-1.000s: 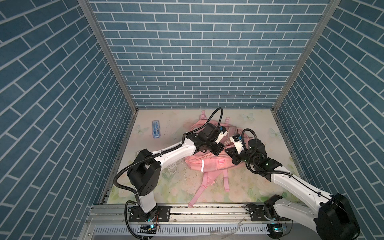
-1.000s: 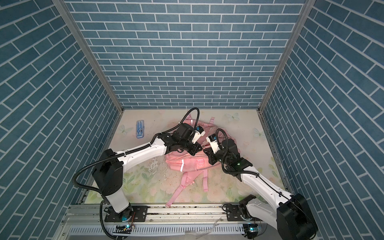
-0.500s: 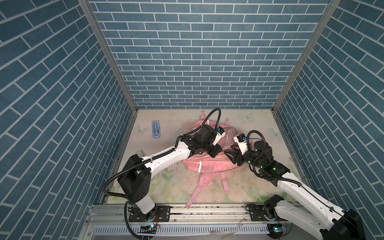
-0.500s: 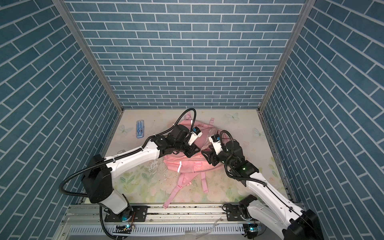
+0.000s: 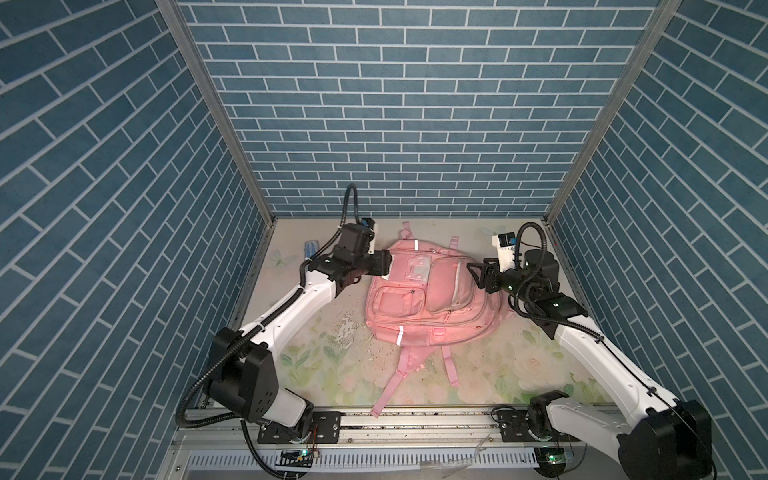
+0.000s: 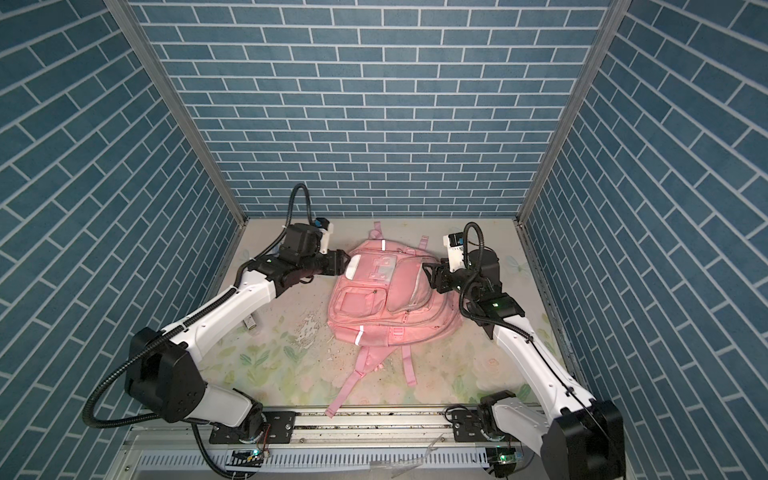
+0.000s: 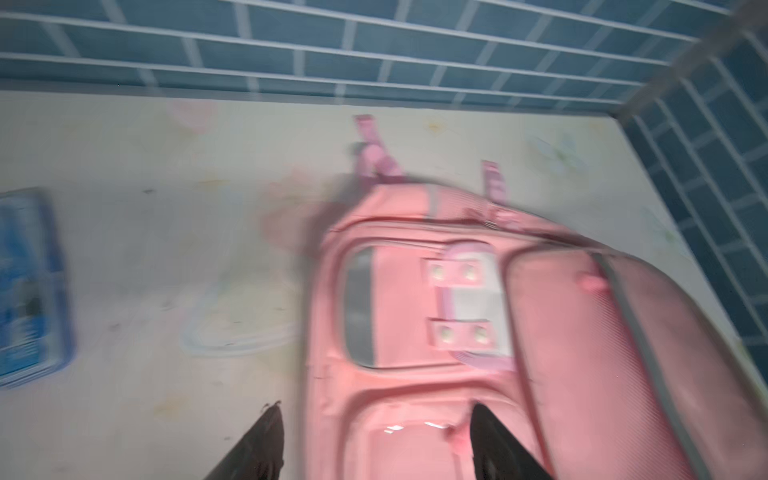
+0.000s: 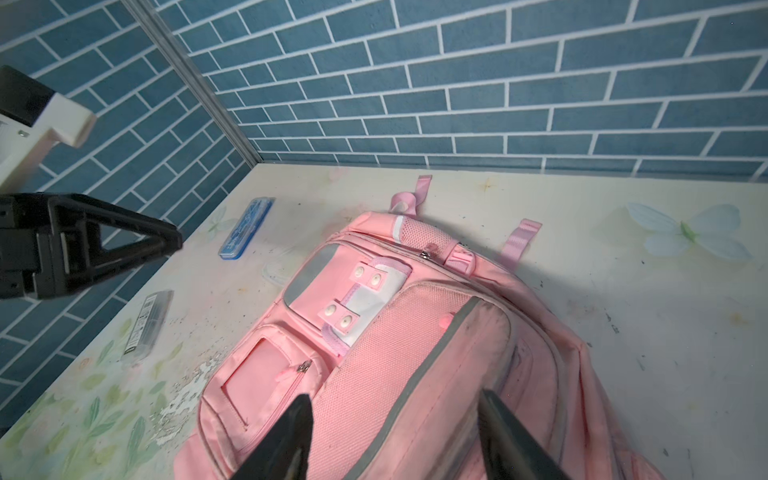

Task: Pack the student bag
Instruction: 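Release the bag with both grippers and move the left gripper to the blue case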

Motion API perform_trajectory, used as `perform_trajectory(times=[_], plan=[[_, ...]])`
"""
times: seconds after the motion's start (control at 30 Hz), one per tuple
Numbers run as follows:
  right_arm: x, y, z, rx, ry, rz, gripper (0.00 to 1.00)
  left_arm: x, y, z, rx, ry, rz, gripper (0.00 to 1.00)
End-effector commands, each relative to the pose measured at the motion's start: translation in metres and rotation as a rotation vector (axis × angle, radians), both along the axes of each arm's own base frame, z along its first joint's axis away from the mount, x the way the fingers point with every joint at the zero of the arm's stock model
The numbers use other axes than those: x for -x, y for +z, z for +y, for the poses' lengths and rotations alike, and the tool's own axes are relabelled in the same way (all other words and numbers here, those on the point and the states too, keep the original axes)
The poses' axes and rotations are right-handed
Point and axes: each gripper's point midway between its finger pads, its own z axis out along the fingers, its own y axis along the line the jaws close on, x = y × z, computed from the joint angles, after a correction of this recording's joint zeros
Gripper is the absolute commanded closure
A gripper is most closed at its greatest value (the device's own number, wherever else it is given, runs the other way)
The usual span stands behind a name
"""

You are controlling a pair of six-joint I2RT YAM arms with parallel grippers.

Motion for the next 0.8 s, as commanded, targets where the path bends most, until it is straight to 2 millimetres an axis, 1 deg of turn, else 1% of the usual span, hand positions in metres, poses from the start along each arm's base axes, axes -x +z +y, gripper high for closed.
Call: perform_trajectory(times=[0.0, 0.07, 0.13, 0.23, 0.37, 0.43, 0.57, 0.67, 0.77], plan=[[-0.015, 0.006, 0.000, -0.061, -0.055, 0.018, 0.36, -0.011, -0.033, 0.068, -0.053, 0.177, 0.096, 0.26], [-0.019, 0.003, -0.001, -0.074, -0.068, 0.027, 0.36, -0.019, -0.049, 0.099, -0.081, 0.251, 0.128, 0.26], [-0.021, 0.001, 0.000, -0.076, -0.068, 0.034, 0.36, -0.026, -0.064, 0.123, -0.120, 0.303, 0.161, 0.25], [-0.023, -0.002, 0.001, -0.062, -0.066, 0.034, 0.36, -0.035, -0.089, 0.147, -0.151, 0.346, 0.214, 0.25], [-0.029, -0.010, -0.002, -0.032, -0.084, 0.052, 0.36, -0.044, -0.117, 0.174, -0.198, 0.395, 0.256, 0.26], [-0.032, -0.013, -0.002, -0.024, -0.087, 0.060, 0.36, -0.048, -0.126, 0.185, -0.213, 0.416, 0.262, 0.25], [-0.038, -0.016, 0.003, -0.030, -0.078, 0.069, 0.35, -0.059, -0.141, 0.196, -0.211, 0.421, 0.277, 0.24], [-0.044, -0.018, 0.005, -0.026, -0.074, 0.084, 0.35, -0.068, -0.150, 0.201, -0.232, 0.415, 0.285, 0.24], [-0.048, -0.021, 0.007, -0.021, -0.074, 0.094, 0.35, -0.074, -0.163, 0.204, -0.240, 0.411, 0.310, 0.24]])
